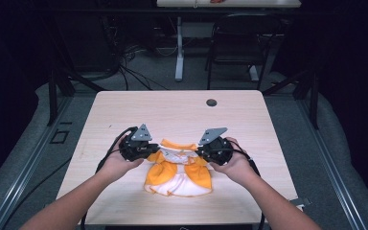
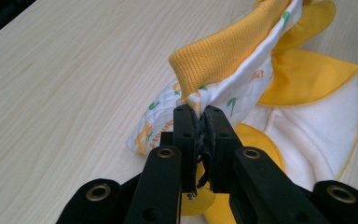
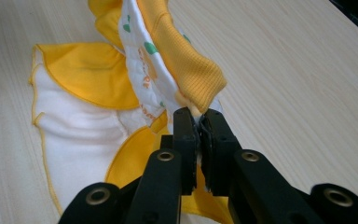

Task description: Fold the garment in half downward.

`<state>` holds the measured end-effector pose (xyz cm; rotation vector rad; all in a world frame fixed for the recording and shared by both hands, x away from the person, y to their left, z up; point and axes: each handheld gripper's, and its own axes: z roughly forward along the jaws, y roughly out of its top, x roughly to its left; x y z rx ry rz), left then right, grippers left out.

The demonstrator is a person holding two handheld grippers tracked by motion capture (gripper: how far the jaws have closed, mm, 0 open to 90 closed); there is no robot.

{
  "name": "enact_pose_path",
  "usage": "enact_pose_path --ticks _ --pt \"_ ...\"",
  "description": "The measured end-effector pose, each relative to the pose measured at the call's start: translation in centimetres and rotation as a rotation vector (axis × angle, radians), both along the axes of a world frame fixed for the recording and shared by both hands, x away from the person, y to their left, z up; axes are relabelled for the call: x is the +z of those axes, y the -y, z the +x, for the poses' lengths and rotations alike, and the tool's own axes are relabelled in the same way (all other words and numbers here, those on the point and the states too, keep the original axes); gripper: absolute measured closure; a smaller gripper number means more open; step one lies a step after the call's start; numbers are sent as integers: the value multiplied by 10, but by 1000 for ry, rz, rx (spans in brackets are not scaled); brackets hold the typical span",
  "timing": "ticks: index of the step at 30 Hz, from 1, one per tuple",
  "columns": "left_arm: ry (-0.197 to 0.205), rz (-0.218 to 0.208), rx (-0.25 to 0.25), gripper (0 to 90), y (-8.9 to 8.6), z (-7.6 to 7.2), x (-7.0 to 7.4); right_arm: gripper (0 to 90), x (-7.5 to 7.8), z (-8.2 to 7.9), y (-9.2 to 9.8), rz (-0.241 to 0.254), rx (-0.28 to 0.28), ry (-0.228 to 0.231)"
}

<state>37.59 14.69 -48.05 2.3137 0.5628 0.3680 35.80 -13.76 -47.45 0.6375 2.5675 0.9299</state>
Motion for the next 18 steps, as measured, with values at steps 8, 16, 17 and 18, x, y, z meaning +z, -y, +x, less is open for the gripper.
enact_pose_path --ticks 8,16,17,18 --pt "-18 -13 -5 845 -1 -9 -7 845 -2 -8 1 9 -3 1" --pt "-38 -23 -16 845 -4 -17 -16 844 -13 -16 1 25 4 -22" --pt "-37 -22 -19 845 -4 -18 -17 844 -14 -17 1 18 3 -20" --pt "-41 -23 -23 845 -4 -19 -18 844 -16 -18 1 15 6 -23"
